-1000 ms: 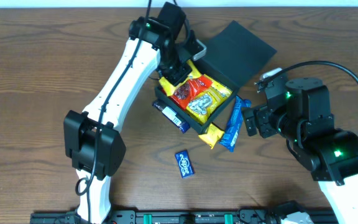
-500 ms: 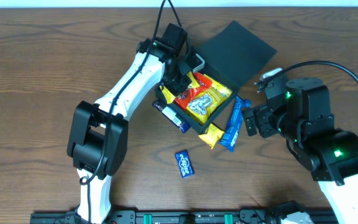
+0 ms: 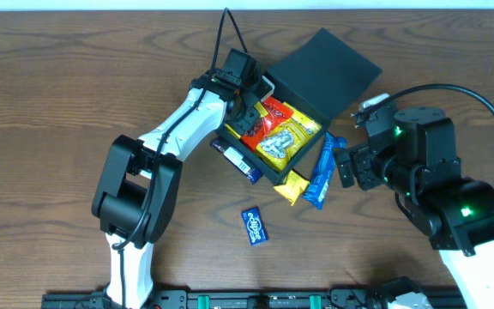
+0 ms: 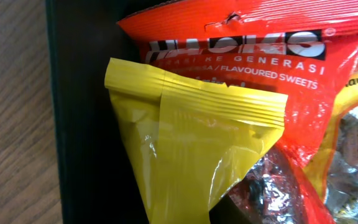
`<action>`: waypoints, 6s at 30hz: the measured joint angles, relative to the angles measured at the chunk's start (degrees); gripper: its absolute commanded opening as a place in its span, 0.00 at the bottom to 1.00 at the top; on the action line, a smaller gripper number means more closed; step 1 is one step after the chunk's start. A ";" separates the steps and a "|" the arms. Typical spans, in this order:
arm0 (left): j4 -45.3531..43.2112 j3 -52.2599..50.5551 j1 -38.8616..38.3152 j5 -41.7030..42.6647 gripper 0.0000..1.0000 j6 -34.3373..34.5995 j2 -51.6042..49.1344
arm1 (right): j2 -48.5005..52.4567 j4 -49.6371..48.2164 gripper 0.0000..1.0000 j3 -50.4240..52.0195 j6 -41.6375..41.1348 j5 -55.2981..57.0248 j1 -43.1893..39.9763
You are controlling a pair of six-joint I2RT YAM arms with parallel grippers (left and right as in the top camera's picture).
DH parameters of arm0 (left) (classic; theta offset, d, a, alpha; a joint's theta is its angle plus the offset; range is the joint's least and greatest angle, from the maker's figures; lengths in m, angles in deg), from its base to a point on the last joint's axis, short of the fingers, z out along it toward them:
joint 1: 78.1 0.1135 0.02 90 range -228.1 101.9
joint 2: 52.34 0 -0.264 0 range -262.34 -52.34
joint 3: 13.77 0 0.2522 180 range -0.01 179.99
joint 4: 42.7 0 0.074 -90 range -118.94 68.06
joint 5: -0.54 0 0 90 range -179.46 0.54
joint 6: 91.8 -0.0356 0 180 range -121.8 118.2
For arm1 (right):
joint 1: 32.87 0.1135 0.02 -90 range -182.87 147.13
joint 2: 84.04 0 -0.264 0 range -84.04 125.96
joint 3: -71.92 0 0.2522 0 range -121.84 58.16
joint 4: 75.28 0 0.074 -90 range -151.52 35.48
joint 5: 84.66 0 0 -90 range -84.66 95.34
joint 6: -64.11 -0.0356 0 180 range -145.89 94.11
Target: Pack container
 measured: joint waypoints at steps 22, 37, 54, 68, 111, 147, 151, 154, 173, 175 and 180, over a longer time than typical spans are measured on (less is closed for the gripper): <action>1.20 -0.98 0.11 -0.44 0.82 1.77 0.11 | 0.00 -0.02 0.99 0.00 0.02 0.00 0.00; 7.21 1.05 0.37 0.68 0.57 3.02 12.00 | 0.00 0.00 0.99 0.00 0.02 0.00 0.00; 32.15 1.44 -2.73 20.17 0.61 2.73 16.17 | 0.00 0.02 0.99 0.00 0.02 0.00 0.00; 22.53 1.44 -22.53 -3.58 0.73 12.87 15.32 | 0.00 0.00 0.99 0.00 0.02 0.00 0.00; 16.72 1.44 -25.66 -8.59 0.85 20.79 -3.67 | 0.00 0.00 0.99 0.00 0.02 0.00 0.00; 16.06 1.44 -25.62 -6.69 0.47 20.79 -2.93 | 0.00 0.00 0.99 0.00 0.02 0.00 0.00; 15.98 1.44 -25.62 -6.01 0.47 20.94 -1.27 | 0.00 0.02 0.99 0.00 0.02 0.00 0.00; 15.89 1.44 -25.62 -5.97 0.47 20.96 -0.37 | 0.00 0.00 0.99 0.00 0.02 0.00 0.00; 15.98 1.57 -25.62 -6.19 0.68 21.00 0.13 | 0.00 0.00 0.99 0.00 0.02 0.00 0.00; 16.11 1.66 -25.62 -6.19 0.71 20.92 0.13 | 0.00 0.00 0.99 0.00 0.02 0.00 0.00; 15.82 1.88 -25.62 -6.19 0.72 20.96 0.15 | 0.00 0.00 0.99 0.00 0.02 0.00 0.00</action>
